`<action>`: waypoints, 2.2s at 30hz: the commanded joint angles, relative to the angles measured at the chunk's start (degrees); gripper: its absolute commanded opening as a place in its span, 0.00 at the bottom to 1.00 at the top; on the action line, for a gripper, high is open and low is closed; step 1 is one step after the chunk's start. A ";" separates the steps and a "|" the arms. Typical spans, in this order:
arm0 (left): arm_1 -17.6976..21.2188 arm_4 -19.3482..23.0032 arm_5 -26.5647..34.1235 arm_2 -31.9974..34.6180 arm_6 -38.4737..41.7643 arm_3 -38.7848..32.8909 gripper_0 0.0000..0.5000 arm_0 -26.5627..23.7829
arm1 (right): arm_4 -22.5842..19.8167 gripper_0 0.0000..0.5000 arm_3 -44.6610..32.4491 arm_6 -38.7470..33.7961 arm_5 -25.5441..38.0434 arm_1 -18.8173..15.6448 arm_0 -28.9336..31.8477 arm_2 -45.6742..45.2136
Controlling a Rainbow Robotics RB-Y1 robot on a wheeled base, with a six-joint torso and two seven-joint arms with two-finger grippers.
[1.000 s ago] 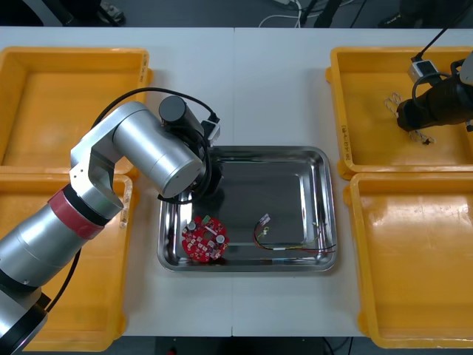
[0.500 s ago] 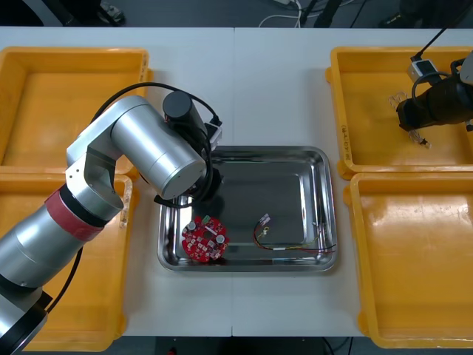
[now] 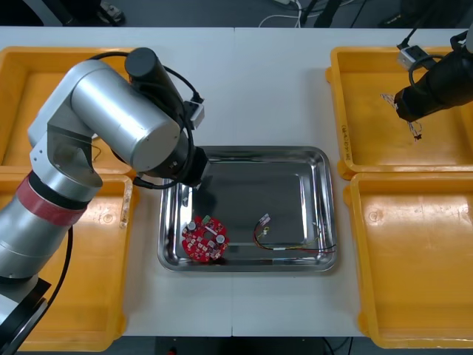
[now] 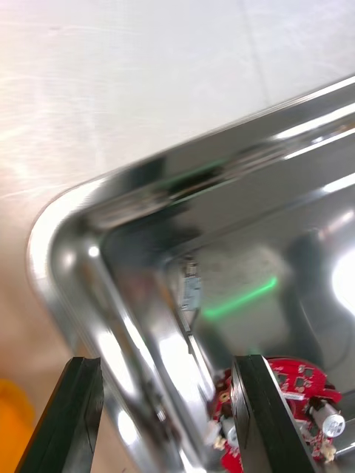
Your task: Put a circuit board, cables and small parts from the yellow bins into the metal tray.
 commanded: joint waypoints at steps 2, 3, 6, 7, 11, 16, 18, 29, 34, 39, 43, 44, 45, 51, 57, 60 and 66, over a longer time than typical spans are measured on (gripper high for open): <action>1.94 1.19 4.25 6.00 0.32 -2.17 1.00 -3.86 | 1.51 0.00 -7.30 0.85 6.02 -1.70 -0.77 -2.28; 2.11 1.19 4.86 6.79 -0.29 -2.08 1.00 -4.04 | 1.78 0.00 -8.36 0.85 7.08 -1.79 -0.77 -2.28; 3.43 1.27 6.53 9.78 -2.93 -1.99 1.00 -4.39 | 2.48 0.00 -12.93 0.59 12.44 -1.88 -0.77 -2.45; 3.78 1.36 6.88 10.48 -3.63 -1.99 1.00 -4.30 | 2.66 0.00 -14.16 0.50 13.93 -2.05 -0.77 -2.63; 5.36 1.63 7.94 13.11 -6.36 -1.20 1.00 -4.39 | 3.10 0.00 -18.82 0.24 20.26 -2.40 -0.77 -3.42; 6.95 1.98 7.94 15.84 -10.40 1.96 1.00 -5.18 | 3.53 0.00 -24.53 -0.29 26.85 -3.11 0.28 -4.39; 7.21 1.89 7.94 17.33 -12.25 4.51 1.00 -6.15 | 3.36 0.00 -28.22 -0.38 28.61 -3.11 2.21 -4.48; 7.65 -1.71 4.42 22.34 -20.33 16.55 1.00 -10.19 | -1.65 0.00 -42.02 -0.90 31.12 -2.49 7.31 -3.95; 7.91 -3.38 0.38 23.22 -22.44 21.83 1.00 -11.42 | -7.36 0.00 -47.38 -0.55 31.12 -2.23 7.75 0.01; 8.26 -3.65 -3.93 23.66 -23.67 25.96 1.00 -11.68 | -8.51 0.00 -54.15 -0.90 31.12 -1.44 7.75 6.25; 8.35 -3.56 -7.00 24.28 -26.22 29.74 1.00 -11.95 | -9.39 0.00 -57.40 -0.46 31.12 -0.29 7.84 10.38; 8.44 -3.47 -7.44 24.36 -26.40 30.09 1.00 -12.04 | -9.65 0.00 -57.49 -0.46 31.12 -0.21 7.84 10.82; 8.44 -3.47 -8.32 24.36 -26.66 30.97 1.00 -11.95 | -10.70 0.00 -57.66 -0.38 31.12 0.23 7.84 11.78; 8.35 -3.47 -10.78 24.28 -28.15 33.69 1.00 -11.95 | -13.96 0.00 -57.66 0.24 30.63 1.38 8.02 15.65; 8.35 -3.47 -13.42 23.75 -29.74 36.77 1.00 -11.95 | -14.39 0.00 -58.02 1.38 26.41 1.55 8.10 21.19; 8.35 -3.47 -15.70 23.22 -30.18 38.35 1.00 -11.95 | -14.39 0.00 -58.02 1.91 23.86 1.55 8.02 24.00; 8.35 -3.38 -19.48 22.26 -31.49 41.60 1.00 -11.86 | -13.78 0.00 -58.02 2.52 17.71 1.64 8.02 29.98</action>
